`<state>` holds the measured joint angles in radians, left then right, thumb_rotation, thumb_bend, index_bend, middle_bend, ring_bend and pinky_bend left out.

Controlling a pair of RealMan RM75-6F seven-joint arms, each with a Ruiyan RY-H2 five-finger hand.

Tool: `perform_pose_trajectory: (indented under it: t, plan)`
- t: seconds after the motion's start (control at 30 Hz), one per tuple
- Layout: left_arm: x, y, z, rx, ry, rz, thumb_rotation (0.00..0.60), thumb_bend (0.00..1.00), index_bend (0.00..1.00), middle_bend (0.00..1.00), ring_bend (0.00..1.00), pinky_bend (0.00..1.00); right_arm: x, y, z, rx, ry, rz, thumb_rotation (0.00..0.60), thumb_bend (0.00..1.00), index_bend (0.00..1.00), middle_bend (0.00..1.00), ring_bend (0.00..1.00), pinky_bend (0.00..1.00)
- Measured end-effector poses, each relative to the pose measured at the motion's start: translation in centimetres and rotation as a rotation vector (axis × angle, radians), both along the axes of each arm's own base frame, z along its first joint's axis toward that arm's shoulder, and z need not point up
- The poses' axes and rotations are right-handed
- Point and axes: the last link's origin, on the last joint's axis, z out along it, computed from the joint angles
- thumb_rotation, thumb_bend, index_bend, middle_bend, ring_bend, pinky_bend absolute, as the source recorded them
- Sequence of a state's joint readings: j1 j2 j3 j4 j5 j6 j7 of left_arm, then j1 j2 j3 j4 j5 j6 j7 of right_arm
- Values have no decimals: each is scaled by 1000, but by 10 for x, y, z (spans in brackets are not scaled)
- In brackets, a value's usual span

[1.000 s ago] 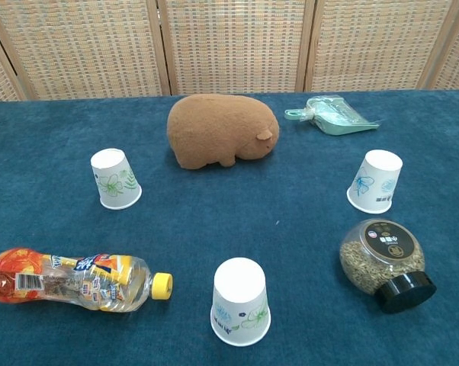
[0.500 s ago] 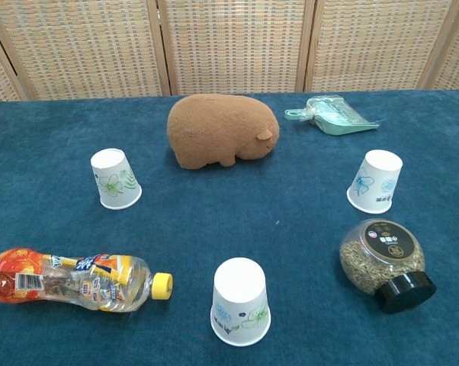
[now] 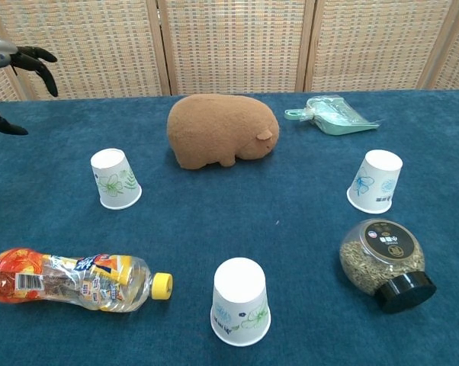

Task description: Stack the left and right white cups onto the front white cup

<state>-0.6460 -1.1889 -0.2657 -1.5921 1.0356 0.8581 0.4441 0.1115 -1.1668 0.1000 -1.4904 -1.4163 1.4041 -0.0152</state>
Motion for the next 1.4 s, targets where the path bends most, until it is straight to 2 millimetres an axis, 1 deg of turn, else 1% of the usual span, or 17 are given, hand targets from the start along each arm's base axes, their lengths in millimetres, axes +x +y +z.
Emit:
perform_pose_trajectory:
  t: [0.13, 0.27, 0.47, 0.57, 1.03, 1.2, 1.33, 1.4]
  plan:
    - [7, 13, -19, -47, 22, 16, 600, 236, 290, 0, 0, 16, -4, -2, 0, 0, -2, -14, 600, 0, 100, 0, 0, 0]
    - [13, 23, -43, -90, 55, 29, 600, 236, 293, 0, 0, 16, -6, -4, 0, 6, -16, -24, 600, 0, 100, 0, 0, 0]
    - [23, 31, -72, -135, 75, 25, 600, 236, 296, 0, 0, 16, -7, -4, 0, 10, -21, -21, 600, 0, 101, 0, 0, 0]
    - [27, 32, -80, -149, 88, 14, 600, 236, 295, 0, 0, 16, -8, -4, 0, 13, -22, -26, 600, 0, 102, 0, 0, 0]
    - [28, 25, -91, -174, 130, -3, 600, 236, 308, 0, 0, 16, -8, -5, 0, 11, -36, -21, 600, 0, 103, 0, 0, 0]
    - [30, 22, -93, -172, 135, -17, 600, 250, 334, 0, 0, 16, -7, -4, 0, 14, -40, -20, 600, 0, 104, 0, 0, 0]
    - [33, 20, -94, -168, 139, -31, 600, 381, 363, 0, 0, 16, -7, -4, 1, 19, -48, -20, 600, 0, 102, 0, 0, 0]
    - [33, 19, -95, -168, 140, -36, 600, 399, 374, 0, 0, 16, -6, -3, 1, 19, -49, -15, 600, 0, 102, 0, 0, 0]
